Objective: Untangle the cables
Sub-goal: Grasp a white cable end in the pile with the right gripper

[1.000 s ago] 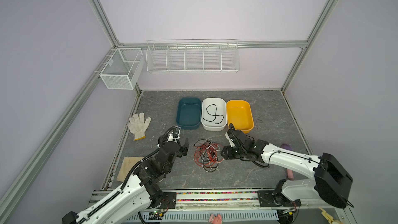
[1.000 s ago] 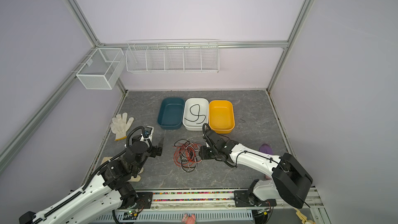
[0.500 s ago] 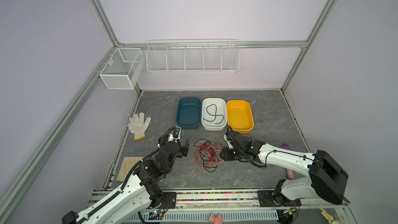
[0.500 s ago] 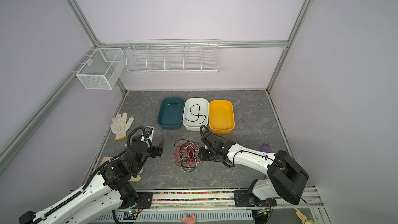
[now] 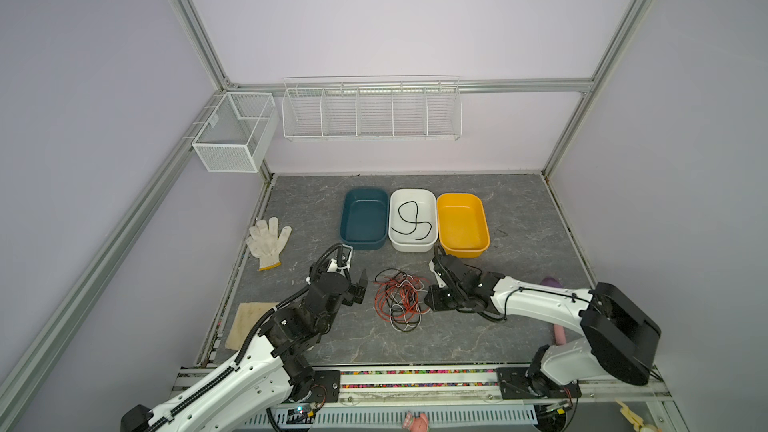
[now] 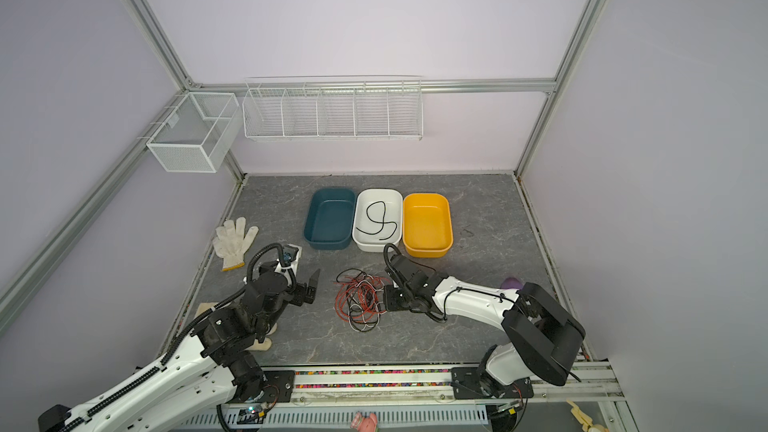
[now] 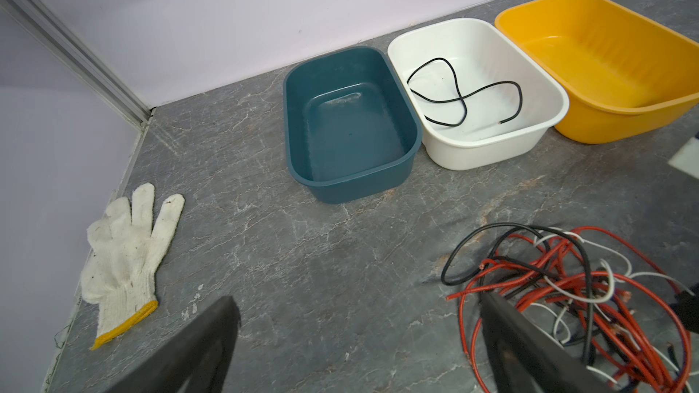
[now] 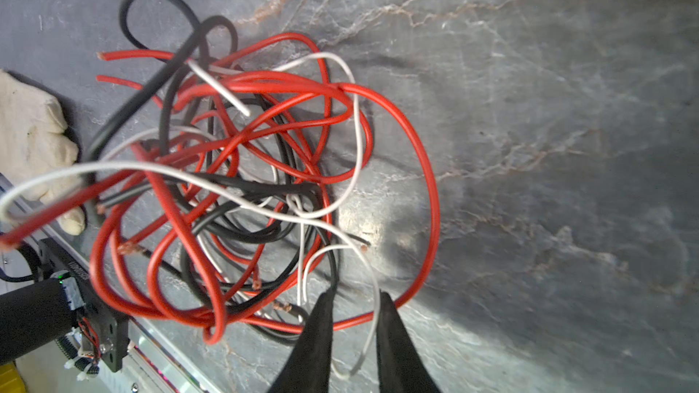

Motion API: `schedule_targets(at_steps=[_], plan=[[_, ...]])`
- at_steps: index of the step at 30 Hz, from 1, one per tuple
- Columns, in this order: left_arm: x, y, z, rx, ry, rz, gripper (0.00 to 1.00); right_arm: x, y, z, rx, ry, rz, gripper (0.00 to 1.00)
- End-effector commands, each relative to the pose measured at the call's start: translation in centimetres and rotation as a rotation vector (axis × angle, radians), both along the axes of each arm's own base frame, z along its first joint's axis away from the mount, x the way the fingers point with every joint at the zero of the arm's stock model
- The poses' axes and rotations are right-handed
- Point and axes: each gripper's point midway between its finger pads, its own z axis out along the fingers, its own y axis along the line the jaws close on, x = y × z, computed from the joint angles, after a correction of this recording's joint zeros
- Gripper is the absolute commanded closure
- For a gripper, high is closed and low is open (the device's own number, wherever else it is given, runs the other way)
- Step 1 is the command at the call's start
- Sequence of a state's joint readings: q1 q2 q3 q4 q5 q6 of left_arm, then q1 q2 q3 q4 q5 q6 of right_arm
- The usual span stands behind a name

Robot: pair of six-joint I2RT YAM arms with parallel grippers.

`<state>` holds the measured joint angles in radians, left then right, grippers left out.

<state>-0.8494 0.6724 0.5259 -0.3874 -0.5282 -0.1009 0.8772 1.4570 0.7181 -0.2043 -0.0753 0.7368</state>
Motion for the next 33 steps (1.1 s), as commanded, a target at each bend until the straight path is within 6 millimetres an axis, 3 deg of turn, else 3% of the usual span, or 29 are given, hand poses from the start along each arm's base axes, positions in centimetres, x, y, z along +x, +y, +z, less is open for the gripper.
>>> schedule_targets(at_steps=[1, 9, 16, 33], plan=[[-0.1, -0.4, 1.4, -0.019, -0.012, -0.020, 0.01, 0.0, 0.3, 0.6, 0.022, -0.016, 0.006, 0.80], [-0.1, -0.4, 1.4, -0.019, -0.012, -0.020, 0.01, 0.3, 0.9, 2.9, 0.067, -0.072, 0.033, 0.93], [0.0, -0.4, 1.4, -0.019, -0.012, -0.018, 0.01, 0.4, 0.8, 4.8, 0.090, -0.112, 0.042, 0.94], [0.0, -0.7, 1.2, -0.011, 0.001, -0.027, 0.01, 1.3, 0.3, 18.3, 0.186, -0.380, 0.103, 0.93]])
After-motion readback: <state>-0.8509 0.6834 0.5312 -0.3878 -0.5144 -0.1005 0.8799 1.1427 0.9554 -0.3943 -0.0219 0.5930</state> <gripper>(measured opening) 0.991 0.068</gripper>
